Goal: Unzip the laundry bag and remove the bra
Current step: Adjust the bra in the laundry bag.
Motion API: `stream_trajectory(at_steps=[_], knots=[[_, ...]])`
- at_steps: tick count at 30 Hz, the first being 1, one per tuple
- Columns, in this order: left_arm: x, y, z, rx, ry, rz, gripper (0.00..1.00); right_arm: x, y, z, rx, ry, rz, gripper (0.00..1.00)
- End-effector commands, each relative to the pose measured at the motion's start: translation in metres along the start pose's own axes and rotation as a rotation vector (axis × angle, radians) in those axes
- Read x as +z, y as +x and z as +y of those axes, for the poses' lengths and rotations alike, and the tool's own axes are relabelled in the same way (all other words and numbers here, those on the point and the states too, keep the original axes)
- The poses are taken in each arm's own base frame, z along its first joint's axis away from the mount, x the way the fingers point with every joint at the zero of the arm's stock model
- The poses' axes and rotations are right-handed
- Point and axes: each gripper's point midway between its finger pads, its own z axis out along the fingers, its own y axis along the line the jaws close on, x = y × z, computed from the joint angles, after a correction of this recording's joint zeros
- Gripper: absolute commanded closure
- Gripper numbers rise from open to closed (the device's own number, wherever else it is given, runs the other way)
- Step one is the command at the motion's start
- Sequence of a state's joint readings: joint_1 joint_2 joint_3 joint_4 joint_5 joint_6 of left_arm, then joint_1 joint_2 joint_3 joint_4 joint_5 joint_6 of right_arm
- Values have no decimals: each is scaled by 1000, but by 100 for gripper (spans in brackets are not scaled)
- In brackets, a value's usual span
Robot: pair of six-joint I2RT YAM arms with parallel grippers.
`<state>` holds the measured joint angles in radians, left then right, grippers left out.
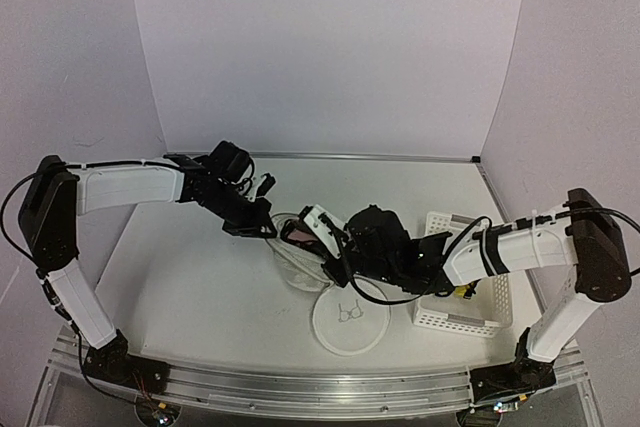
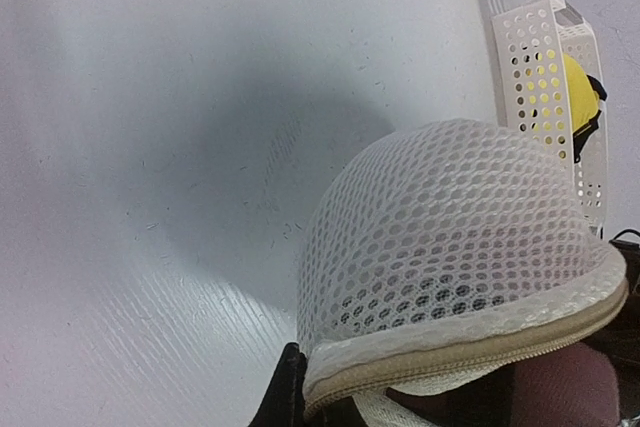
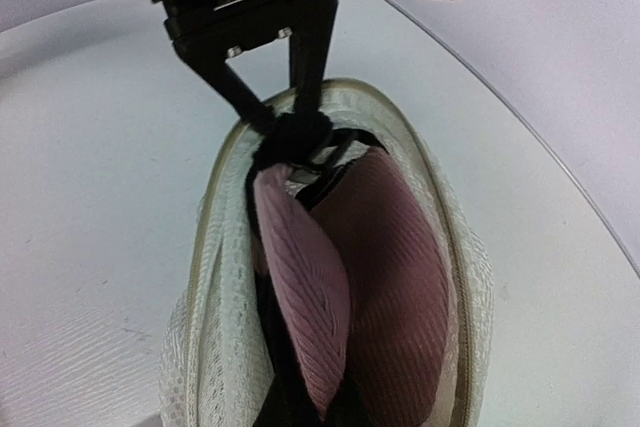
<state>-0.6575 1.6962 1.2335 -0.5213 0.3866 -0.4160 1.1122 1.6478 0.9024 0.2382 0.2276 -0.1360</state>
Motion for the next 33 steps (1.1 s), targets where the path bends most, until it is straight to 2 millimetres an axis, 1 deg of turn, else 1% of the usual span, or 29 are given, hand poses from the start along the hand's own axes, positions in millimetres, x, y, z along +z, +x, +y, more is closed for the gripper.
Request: stream_trajectory(at_steps=[1,5,9,13,15,19,22,24,26,29,33], knots=[[10,8,13,19,-16,17,100,-15,-55,-31,1,170,-195,100],[18,20,18,10,-11,43,100,-15,-69,-38,37,211,-260,100],[25,29,19,-2,7,56,100,-12,-75,-28,70,152,-301,100],[25,29,18,-2,11,51,100,-7,-63,-11,37,69,-291,100],[24,25,17,2,11,37,100,-10,-54,3,-6,3,-310,100],[19,17,16,7,-1,6,100,-20,-33,20,-76,-81,-338,100],[16,12,15,8,-9,-17,100,-25,-17,29,-117,-125,-322,95],[14,9,13,12,-5,-25,100,-26,-8,28,-123,-121,-305,91],[13,8,11,15,-1,-27,100,-27,-4,26,-125,-110,-297,86],[13,8,11,20,2,-27,100,-27,-7,23,-125,-90,-300,78],[12,9,11,21,-1,-28,100,-25,-19,19,-127,-69,-314,70]])
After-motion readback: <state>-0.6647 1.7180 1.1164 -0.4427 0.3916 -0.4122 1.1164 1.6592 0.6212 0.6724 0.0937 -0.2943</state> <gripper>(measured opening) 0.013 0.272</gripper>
